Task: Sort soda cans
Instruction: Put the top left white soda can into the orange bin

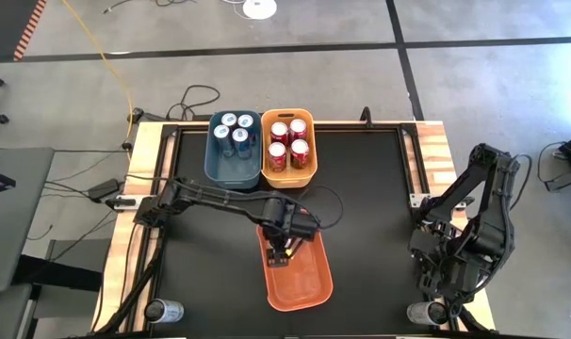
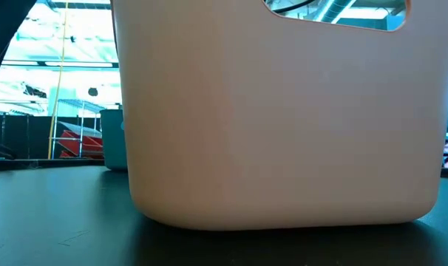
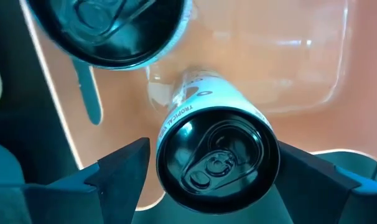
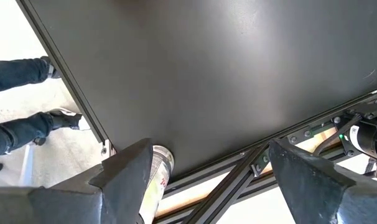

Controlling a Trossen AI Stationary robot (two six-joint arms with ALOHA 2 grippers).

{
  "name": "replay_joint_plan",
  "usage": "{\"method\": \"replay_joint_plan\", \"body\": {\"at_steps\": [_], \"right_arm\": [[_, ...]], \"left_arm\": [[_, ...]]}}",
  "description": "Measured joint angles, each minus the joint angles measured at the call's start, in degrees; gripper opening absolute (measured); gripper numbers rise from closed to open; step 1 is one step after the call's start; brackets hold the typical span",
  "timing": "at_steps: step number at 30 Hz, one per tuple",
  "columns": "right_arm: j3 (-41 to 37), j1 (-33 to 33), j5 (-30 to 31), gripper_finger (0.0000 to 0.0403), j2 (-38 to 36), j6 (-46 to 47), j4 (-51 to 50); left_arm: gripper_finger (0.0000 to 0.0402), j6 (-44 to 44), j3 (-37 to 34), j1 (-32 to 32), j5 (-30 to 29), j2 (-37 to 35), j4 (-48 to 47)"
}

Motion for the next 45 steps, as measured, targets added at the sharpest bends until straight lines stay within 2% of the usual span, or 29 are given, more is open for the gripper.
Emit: {"method": "replay_joint_plan", "body": {"at_steps": [15,23,28,31,36,40,45], "right_arm": [[0.00,0.00,0.22,0.0336,0.00,0.11,-0.04],[0.00,0.00,0.22,0.0336,0.00,0.27,-0.04],[0.00,0.00,0.22,0.0336,0.00,0.57,-0.04],[0.00,0.00,0.22,0.0336,0.00,0.55,-0.11],[0.00,0.00,0.22,0.0336,0.00,0.56,-0.12],[0.00,0.00,1.23,0.0336,0.00,1.79,-0.42],[0.00,0.00,2.38,0.0343,0.00,2.65,-0.42]], "left_arm": [[0.0302,0.02,0.00,-0.46,0.82,0.04,1.71],[0.0264,0.39,0.00,-0.48,-2.05,0.04,1.23],[0.0261,0.54,0.00,-0.43,-7.31,0.04,-0.94],[0.0261,1.49,0.00,0.12,-7.97,0.04,-1.38],[0.0261,1.70,0.00,1.01,-7.83,0.04,0.40],[0.0262,1.53,0.00,1.93,-3.72,0.04,0.38],[0.0285,1.27,0.00,2.54,-1.69,0.04,0.61]]}}
